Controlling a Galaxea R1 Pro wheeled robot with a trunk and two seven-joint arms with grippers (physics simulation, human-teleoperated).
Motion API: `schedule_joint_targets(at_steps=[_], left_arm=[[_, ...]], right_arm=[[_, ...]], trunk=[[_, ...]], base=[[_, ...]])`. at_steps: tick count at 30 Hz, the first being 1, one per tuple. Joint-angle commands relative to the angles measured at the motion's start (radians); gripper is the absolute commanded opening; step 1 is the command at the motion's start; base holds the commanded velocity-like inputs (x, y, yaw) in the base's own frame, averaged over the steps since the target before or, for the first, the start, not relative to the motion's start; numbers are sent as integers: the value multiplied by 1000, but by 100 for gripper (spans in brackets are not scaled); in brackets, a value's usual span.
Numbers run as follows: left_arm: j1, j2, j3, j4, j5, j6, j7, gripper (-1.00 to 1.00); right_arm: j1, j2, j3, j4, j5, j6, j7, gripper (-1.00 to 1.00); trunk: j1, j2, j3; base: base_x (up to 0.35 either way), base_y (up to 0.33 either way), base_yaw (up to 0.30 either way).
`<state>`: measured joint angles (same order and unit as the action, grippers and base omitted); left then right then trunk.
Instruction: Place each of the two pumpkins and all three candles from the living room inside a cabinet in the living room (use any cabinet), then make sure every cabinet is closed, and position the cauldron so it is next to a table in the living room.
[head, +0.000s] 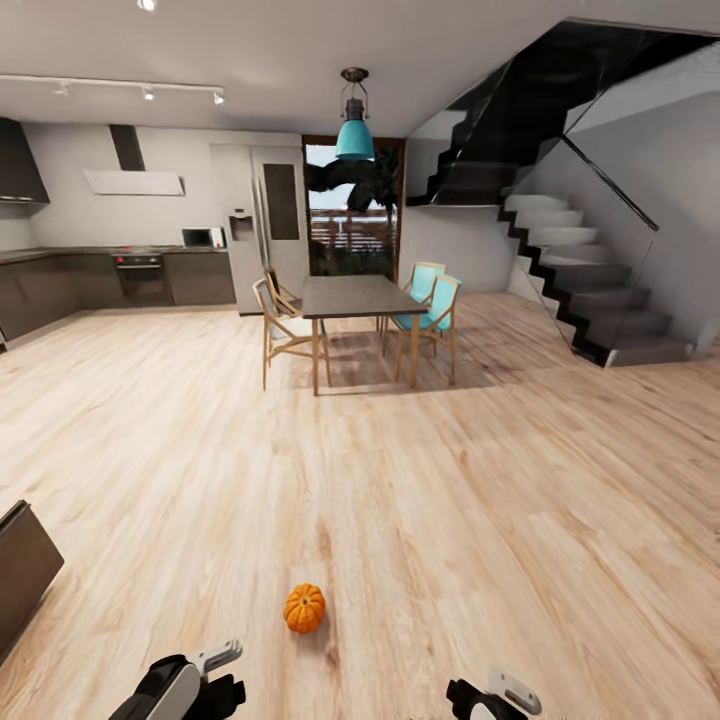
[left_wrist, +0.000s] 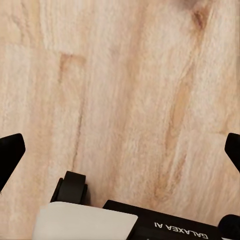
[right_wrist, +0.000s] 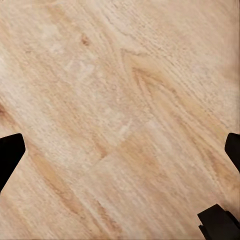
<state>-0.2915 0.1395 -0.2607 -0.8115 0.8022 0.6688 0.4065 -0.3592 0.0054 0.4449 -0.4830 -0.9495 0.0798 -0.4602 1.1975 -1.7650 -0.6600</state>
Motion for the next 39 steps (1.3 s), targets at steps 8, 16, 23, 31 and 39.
schedule_joint_targets(at_steps=[8,16,23,31,39], left_arm=[[0,-1,0,0,0,0,0,100],[0,-1,-1,0,0,-1,0,100],[0,-1,-2,0,0,-2,0,100],[0,-1,-2,0,0,-2,0,100],[0,-1,-2,0,0,-2,0,100]], right_arm=[[0,0,0,0,0,0,0,100],[0,7,6,-1,4,-36,0,100],[0,10,8,-2,5,-43,0,100],[0,10,6,-2,16,-42,0,100],[0,10,8,-2,18,-43,0,100]], trunk=[[0,0,0],[0,0,-2],[0,0,-4],[0,0,-15],[0,0,-20]], base=[[0,110,-288],[99,94,-146],[282,115,-8],[258,44,0],[182,-150,0]])
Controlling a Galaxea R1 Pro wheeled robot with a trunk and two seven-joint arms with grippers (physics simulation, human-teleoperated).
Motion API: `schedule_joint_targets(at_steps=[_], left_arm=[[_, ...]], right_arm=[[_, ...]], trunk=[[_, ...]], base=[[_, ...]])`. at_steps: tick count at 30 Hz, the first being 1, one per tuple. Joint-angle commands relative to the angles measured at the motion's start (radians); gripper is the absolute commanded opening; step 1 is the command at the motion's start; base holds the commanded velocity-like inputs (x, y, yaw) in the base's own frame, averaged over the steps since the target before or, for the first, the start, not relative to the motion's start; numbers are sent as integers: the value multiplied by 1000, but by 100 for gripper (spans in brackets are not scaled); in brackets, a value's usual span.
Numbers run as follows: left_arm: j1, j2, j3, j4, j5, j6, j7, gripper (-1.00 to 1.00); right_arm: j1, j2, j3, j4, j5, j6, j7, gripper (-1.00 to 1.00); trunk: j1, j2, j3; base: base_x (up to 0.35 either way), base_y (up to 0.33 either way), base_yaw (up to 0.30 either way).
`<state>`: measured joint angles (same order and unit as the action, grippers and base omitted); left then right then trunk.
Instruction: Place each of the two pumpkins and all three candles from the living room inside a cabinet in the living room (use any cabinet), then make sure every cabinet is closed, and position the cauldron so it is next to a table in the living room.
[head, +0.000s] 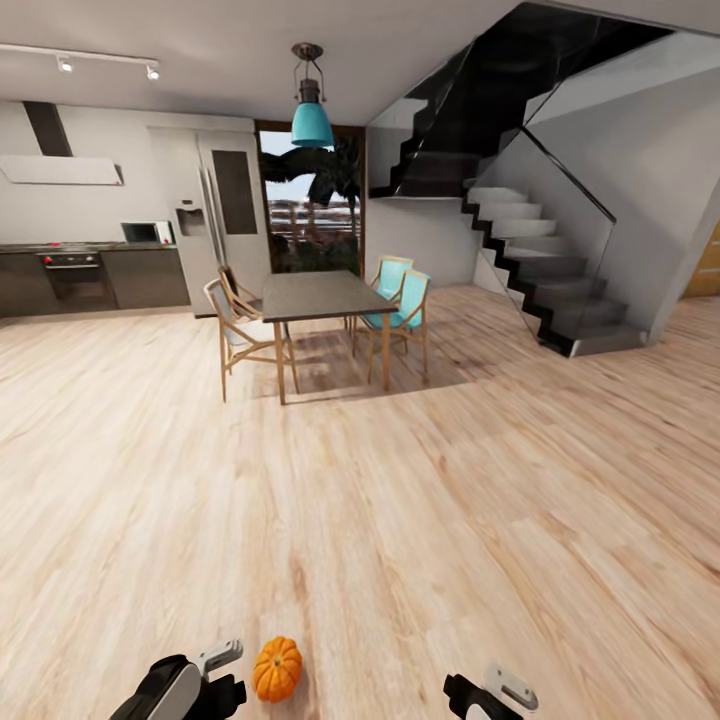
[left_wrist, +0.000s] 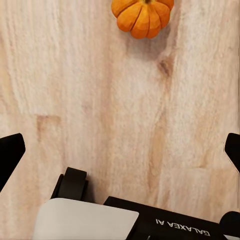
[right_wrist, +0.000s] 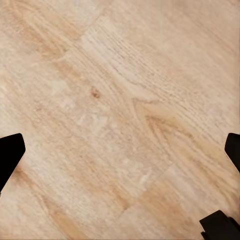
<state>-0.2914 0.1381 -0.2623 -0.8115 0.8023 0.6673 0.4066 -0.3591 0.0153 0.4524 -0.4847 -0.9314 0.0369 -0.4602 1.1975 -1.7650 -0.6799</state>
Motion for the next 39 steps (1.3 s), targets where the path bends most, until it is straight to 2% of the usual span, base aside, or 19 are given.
schedule_joint_targets(at_steps=[1,24,35,39], left_arm=[[0,0,0,0,0,0,1,100],[0,0,-1,0,0,0,0,100],[0,-1,-9,0,-1,0,0,100],[0,13,-3,0,-3,0,-1,100]], right_arm=[[0,0,0,0,0,0,0,100],[0,0,0,0,0,0,0,100],[0,0,0,1,-1,0,0,100],[0,0,0,1,0,0,0,100]], trunk=[[0,0,0],[0,0,0],[0,0,0],[0,0,0]], base=[[228,-74,0],[232,-132,0],[16,-5,0],[-1,0,0]])
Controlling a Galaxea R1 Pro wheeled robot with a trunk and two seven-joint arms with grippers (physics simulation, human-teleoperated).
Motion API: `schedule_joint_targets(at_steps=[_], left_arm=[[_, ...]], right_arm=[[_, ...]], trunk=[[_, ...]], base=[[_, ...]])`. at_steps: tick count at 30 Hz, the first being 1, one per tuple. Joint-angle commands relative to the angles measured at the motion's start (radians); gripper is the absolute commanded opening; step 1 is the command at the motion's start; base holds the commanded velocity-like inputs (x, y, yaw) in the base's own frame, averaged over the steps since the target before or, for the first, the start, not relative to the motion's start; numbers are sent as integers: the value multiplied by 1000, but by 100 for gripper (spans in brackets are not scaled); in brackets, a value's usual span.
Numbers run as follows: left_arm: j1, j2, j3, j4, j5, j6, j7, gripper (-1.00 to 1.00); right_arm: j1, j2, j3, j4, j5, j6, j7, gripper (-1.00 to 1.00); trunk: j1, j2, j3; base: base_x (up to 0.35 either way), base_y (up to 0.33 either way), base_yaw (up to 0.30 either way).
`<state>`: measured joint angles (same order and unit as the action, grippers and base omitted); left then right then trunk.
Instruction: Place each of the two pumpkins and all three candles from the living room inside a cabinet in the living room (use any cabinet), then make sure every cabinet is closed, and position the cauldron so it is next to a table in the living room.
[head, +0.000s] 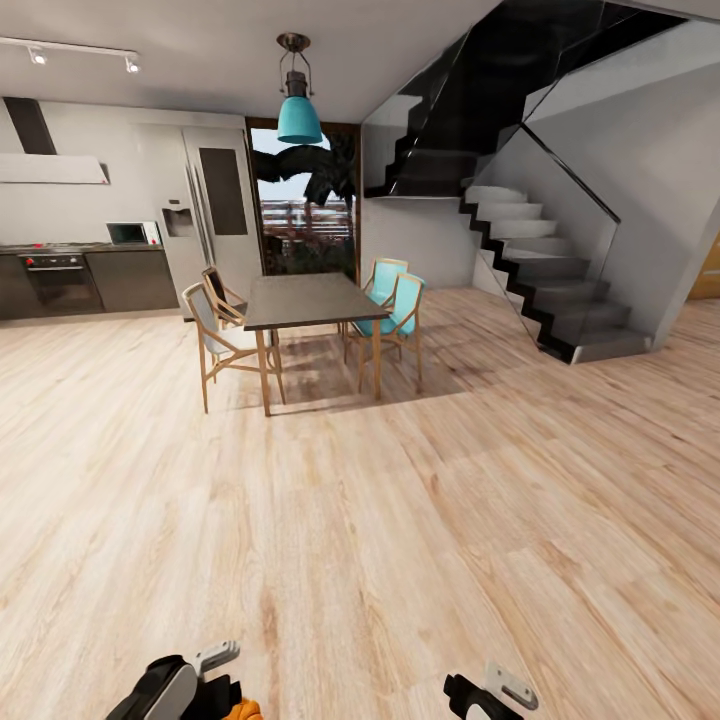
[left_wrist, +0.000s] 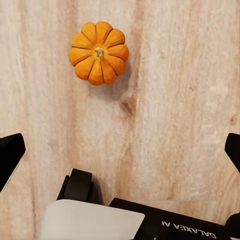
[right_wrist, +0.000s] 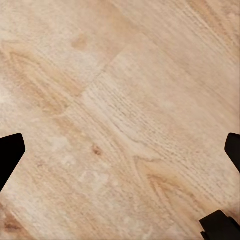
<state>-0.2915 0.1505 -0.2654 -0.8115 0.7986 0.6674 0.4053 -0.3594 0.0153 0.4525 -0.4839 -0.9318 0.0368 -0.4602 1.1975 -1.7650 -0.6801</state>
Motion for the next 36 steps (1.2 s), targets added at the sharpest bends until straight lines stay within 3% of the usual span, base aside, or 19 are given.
schedule_joint_targets(at_steps=[1,7,8,11,15,17,20,21,23,25,28,30,32,36], left_arm=[[0,4,1,0,1,0,0,100],[-14,71,14,18,6,-1,-1,100],[-17,95,35,42,9,-2,-2,100],[-23,104,54,56,6,-8,-1,100],[-39,108,64,103,4,-73,-1,100],[-67,107,64,176,2,-153,0,100],[-101,109,64,287,0,-271,-1,100],[-104,109,63,299,0,-285,-1,100],[-111,110,60,331,-1,-320,-5,100],[-115,122,60,345,0,-335,-39,100],[-116,160,62,371,3,-343,-137,100],[-117,176,64,393,3,-347,-183,100],[-118,185,65,426,3,-395,-238,100],[-118,185,65,466,2,-471,-268,100]], right_arm=[[0,0,0,0,0,0,0,100],[0,-7,0,-4,0,-12,0,100],[0,-3,1,-5,0,-25,1,100],[0,-3,1,-9,0,-31,1,100],[-1,-4,3,-31,1,-34,2,100],[0,-8,12,-107,1,-35,0,100],[40,-15,77,-310,2,-27,-5,100],[51,-16,89,-352,2,-24,-6,100],[86,-23,123,-531,9,5,-9,100],[102,-42,132,-702,27,86,-10,100],[110,-56,103,-901,38,231,-11,100],[110,-53,70,-944,39,280,-11,100],[100,-49,33,-976,38,323,-9,100],[53,-42,17,-988,33,341,-5,100]], trunk=[[0,0,0],[0,0,0],[0,0,0],[0,0,0],[0,0,0],[0,0,0],[0,0,0],[0,0,0],[0,0,0],[0,0,0],[0,0,0],[0,0,0],[0,0,0],[0,0,0]], base=[[0,0,0],[0,0,0],[0,0,0],[0,0,0],[0,0,0],[0,0,0],[0,0,0],[0,0,0],[0,0,0],[0,0,0],[0,0,0],[0,0,0],[0,0,0],[0,0,0]])
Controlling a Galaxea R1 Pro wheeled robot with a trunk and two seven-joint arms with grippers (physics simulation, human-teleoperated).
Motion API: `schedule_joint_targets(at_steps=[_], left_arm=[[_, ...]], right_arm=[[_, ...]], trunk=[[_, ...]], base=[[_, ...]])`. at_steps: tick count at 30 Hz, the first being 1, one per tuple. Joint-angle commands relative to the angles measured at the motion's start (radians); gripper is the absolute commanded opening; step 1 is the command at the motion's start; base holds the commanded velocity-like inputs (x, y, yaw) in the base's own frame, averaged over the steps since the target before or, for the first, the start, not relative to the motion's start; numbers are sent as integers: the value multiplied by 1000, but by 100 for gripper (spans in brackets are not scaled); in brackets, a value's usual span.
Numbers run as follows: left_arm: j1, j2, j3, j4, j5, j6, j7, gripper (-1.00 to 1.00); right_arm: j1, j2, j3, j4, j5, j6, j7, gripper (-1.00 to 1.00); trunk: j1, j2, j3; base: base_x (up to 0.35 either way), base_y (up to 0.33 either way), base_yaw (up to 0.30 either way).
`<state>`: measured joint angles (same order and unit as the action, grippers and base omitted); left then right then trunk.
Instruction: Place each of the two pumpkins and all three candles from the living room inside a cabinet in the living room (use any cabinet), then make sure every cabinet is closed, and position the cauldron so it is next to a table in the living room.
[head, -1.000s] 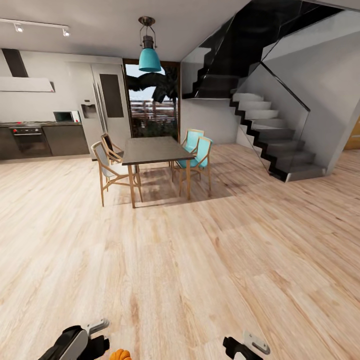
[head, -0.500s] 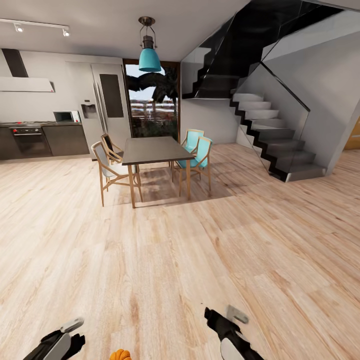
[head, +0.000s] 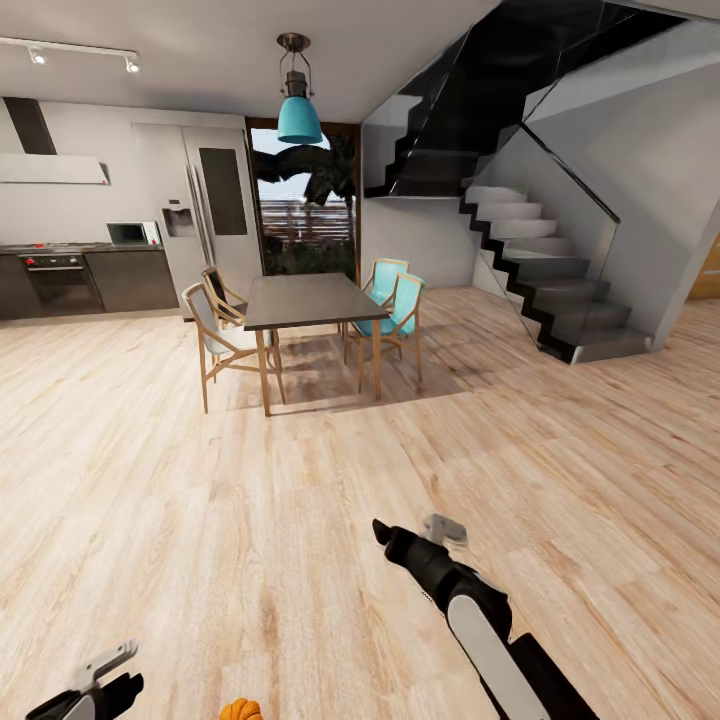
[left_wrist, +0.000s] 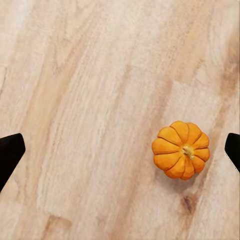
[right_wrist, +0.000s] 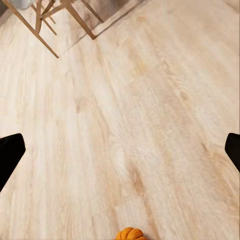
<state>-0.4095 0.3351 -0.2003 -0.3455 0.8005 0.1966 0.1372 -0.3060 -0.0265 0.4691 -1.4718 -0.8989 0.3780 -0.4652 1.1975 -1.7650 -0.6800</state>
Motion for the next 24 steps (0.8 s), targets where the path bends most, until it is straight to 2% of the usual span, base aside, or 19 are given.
schedule_joint_targets(at_steps=[1,4,6,7,9,11,24], left_arm=[[0,0,0,4,0,-7,-9,100],[0,1,-2,8,-1,-30,-86,100],[0,1,-2,9,3,-40,-115,100],[0,1,-2,9,7,-44,-131,100],[0,1,-5,9,5,-47,-143,100],[1,0,-8,8,3,-51,-148,100],[1,1,-7,9,3,-48,-149,100]], right_arm=[[-9,5,0,2,0,1,2,100],[-37,47,3,54,7,6,1,100],[-58,61,6,73,6,28,-2,100],[-75,69,5,100,7,74,0,100],[-88,76,1,147,8,128,3,100],[-93,84,0,170,9,151,4,100],[-97,92,6,177,9,175,7,100]], trunk=[[0,0,0],[0,0,0],[0,0,0],[0,0,0],[0,0,0],[0,0,0],[50,-91,-41]], base=[[0,0,0],[0,0,0],[0,0,0],[0,0,0],[0,0,0],[0,0,0],[0,0,0]])
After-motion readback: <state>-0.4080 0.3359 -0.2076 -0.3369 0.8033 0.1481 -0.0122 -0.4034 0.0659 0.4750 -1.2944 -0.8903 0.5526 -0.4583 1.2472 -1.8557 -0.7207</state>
